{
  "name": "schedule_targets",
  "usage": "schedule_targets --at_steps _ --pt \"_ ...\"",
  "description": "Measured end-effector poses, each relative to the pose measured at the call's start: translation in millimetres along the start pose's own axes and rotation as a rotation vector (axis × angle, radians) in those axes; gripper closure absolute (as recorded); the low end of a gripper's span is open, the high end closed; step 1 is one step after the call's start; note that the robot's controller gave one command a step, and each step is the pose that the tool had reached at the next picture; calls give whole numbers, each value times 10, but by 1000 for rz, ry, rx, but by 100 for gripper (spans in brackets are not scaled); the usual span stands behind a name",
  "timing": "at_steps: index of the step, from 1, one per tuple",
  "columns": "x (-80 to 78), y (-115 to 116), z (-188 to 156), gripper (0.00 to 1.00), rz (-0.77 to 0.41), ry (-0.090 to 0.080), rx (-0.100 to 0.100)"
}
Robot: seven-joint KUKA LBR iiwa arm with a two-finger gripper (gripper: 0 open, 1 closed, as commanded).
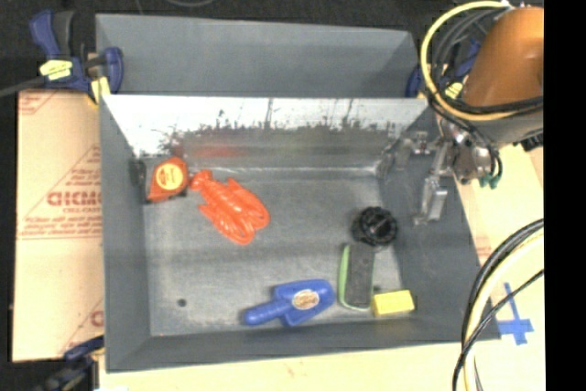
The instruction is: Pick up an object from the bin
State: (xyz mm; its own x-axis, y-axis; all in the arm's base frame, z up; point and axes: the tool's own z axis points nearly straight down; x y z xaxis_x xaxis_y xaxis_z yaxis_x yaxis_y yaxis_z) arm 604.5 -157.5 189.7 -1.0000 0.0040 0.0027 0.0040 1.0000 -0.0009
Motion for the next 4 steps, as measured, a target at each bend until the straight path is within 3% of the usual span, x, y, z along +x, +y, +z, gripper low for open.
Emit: schedule_targets --at_steps 1,2,3,4 --pt "-12 5 -51 0 -3 -7 1" --pt "53 80 278 0 -58 -14 3" --pt "283 189 816 0 -102 -10 2" --pt "45 103 1137 100 -65 -9 -2"
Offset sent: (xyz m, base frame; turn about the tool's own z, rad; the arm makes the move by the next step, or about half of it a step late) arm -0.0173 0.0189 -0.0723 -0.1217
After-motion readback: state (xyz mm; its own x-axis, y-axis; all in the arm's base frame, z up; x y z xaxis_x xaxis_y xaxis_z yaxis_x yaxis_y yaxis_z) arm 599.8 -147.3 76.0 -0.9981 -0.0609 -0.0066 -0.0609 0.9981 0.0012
